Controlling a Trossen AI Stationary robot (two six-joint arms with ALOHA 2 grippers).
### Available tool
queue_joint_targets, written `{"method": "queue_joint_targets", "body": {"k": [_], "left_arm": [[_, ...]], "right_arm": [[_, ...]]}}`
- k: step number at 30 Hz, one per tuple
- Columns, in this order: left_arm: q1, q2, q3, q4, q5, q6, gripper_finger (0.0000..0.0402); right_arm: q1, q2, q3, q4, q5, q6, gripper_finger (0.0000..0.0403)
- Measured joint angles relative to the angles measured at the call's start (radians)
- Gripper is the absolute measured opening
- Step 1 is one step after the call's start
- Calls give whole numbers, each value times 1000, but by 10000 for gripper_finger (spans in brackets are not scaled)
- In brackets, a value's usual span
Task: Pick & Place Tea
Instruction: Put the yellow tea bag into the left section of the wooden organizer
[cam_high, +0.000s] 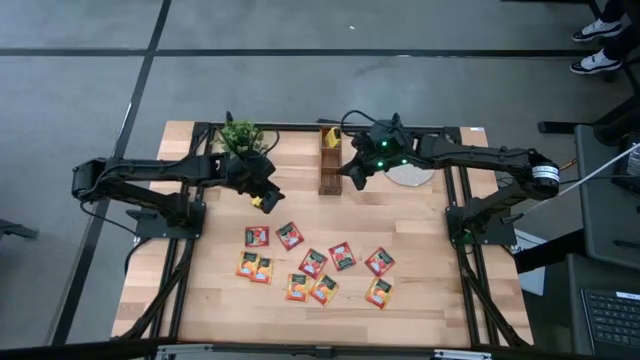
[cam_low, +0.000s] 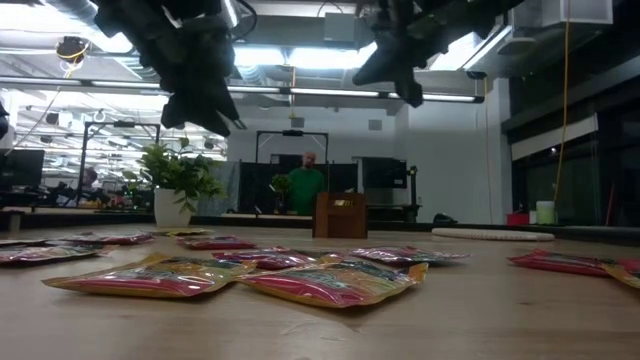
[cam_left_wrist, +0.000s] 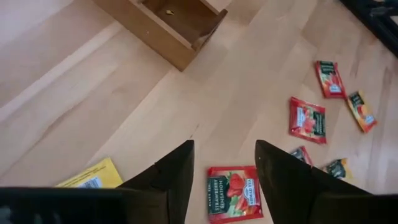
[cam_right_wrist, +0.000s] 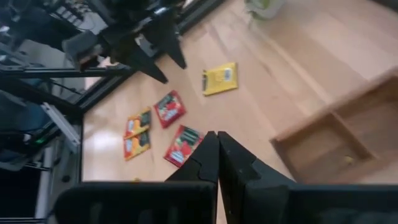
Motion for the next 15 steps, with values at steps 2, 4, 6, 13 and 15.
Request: {"method": "queue_joint_targets", "body": {"k": [2,4,6,13,15], "left_arm": [[-10,0,0,-14,-13,16,162],[-21,-1,0,-37,-27,31,162],[-35,-13,0,-71,-58,29,164],[-100,-143,0,-130,-226,-9,163],[-118,-188,0,-147,-257,-10,162]], "right_arm": [[12,22,0,43,-2,26,4],[20,40,0,65,-3,37,4],[28,53,0,94,-3,52,4],[60,58,0,146,-10,53,3],[59,58,0,165,-11,55,3]]}}
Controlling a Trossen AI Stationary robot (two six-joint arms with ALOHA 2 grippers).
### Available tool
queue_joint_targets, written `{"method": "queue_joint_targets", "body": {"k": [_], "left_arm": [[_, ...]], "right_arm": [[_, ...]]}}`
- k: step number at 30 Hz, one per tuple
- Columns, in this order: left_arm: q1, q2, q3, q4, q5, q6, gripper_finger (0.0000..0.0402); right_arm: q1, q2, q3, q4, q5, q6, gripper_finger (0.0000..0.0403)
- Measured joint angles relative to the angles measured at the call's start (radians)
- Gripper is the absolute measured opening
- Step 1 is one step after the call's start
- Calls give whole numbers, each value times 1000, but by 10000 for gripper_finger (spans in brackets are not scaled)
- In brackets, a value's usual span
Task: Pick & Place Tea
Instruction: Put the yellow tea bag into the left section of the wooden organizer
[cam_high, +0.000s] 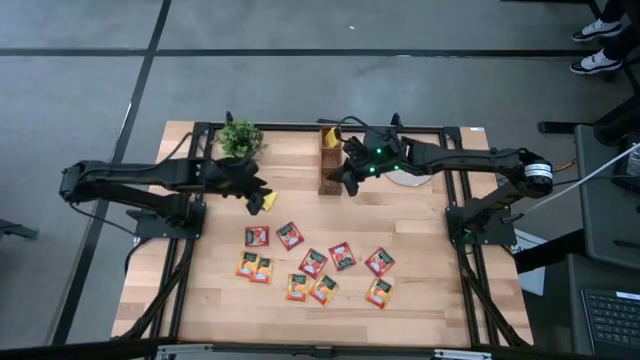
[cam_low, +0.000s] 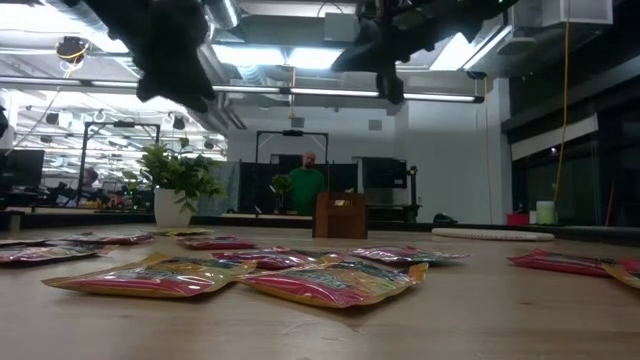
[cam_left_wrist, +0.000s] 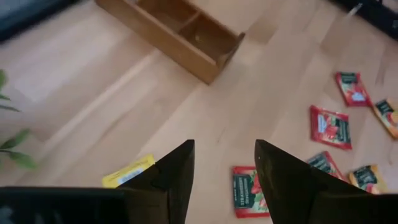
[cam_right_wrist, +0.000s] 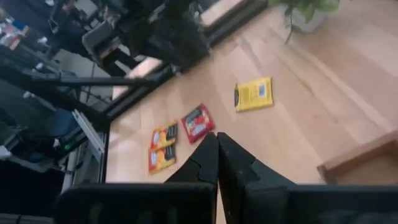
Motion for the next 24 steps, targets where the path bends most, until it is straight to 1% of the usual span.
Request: {"method": "queue_joint_targets", "body": {"k": [6,8,13,18,24], "left_arm": [[-36,-92,0,-99,-97,-44,165],[-38,-109,0,-114,-111,-45,166],[-36,-132,0,-117,-141,-55,164],[-36,-147,0,-163,-154,-64,162],[-36,-151,0,-234,-167,-70,166]], "right_arm": [[-1,29,12,102,-24,1,3],[0,49,44,76,-33,-4,3],[1,142,171,70,-66,-36,3],[2,219,272,-11,-70,-81,3],[6,280,367,-120,-75,-141,3]]}}
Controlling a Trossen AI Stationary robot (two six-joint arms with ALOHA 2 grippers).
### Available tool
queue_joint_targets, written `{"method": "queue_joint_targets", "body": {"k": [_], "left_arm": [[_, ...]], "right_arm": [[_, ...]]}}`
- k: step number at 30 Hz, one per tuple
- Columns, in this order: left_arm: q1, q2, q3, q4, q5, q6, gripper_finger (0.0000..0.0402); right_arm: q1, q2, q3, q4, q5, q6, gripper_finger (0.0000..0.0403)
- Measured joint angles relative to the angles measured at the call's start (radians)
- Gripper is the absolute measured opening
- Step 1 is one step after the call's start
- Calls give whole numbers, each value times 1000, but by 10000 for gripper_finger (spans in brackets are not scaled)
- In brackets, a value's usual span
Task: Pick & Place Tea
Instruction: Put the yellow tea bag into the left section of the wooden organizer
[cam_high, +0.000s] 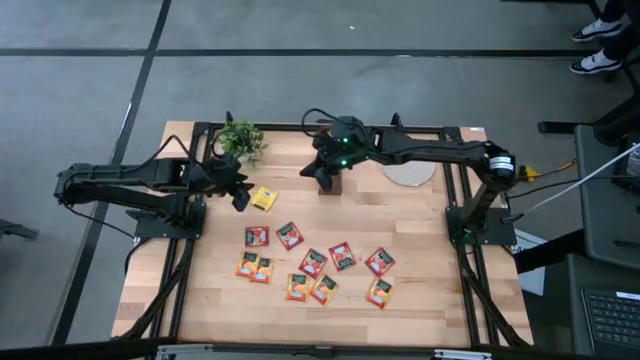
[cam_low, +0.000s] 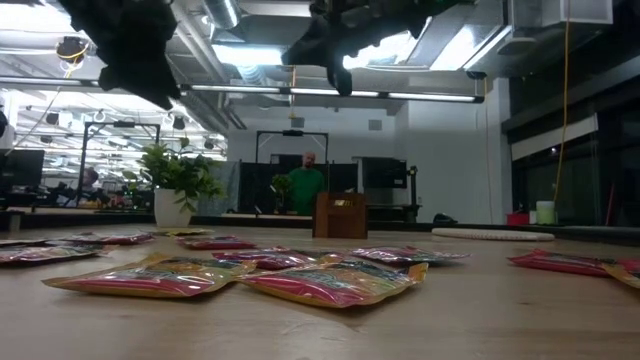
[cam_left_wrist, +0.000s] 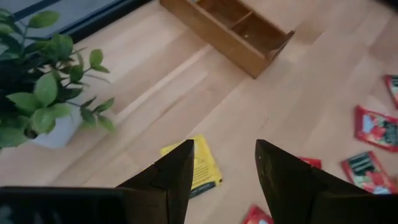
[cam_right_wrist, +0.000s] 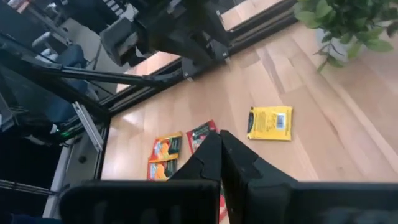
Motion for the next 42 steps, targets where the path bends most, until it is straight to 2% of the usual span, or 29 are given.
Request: {"method": "queue_joint_targets", "body": {"k": [7,13,18,29,33,38,42], "left_arm": [[0,41,0,-106,12,2,150],[0,125,0,-101,21,9,140],[0,180,-1,-97,13,10,139],[0,188,-1,-95,17,10,139],[0,188,-1,-95,18,5,137],[0,188,-1,-94,9,2,134],[1,188,-1,-94,5,2,134]], "right_arm": [[1,32,14,19,5,63,3],[2,53,14,37,8,107,3],[19,76,14,116,8,107,3],[31,114,17,231,-2,94,3],[31,116,89,224,-4,86,3],[26,153,218,63,24,15,3],[16,202,268,25,27,-40,3]]}}
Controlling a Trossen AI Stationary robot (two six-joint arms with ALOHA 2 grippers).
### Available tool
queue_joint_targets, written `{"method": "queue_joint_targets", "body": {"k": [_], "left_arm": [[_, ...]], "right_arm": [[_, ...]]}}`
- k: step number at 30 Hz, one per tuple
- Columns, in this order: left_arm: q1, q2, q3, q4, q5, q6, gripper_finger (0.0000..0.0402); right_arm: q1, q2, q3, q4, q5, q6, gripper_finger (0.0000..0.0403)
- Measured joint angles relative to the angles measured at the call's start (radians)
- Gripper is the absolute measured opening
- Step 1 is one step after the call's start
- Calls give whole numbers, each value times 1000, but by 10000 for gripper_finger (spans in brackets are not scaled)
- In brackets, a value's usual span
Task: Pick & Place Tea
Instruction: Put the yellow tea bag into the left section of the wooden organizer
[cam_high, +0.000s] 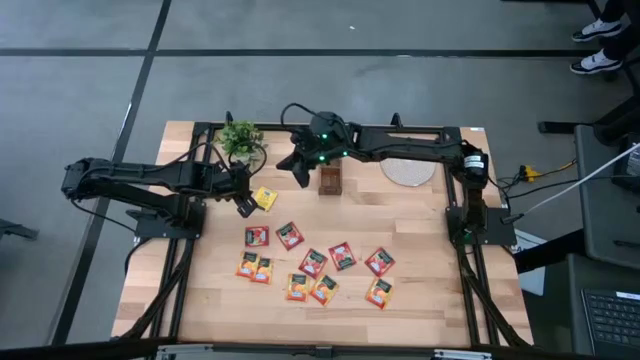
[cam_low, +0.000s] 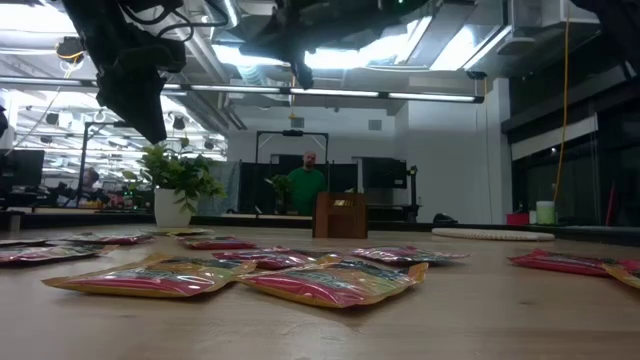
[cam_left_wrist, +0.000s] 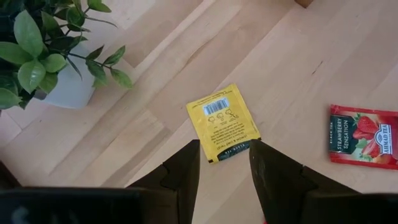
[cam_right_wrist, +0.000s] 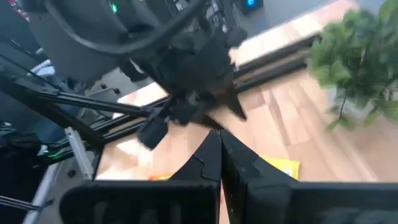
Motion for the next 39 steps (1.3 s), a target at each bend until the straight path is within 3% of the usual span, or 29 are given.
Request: {"method": "queue_joint_targets", "body": {"k": [16,31,39], "left_arm": [[0,0,0,-4,-4,-1,132],[0,0,0,-6,-4,-18,132],[0,0,0,-10,-48,80,132]], "right_arm": [[1,174,-3,-66,-17,-450,3],[0,340,-4,34,8,-505,2],[-1,390,-5,87,59,-446,1]]}}
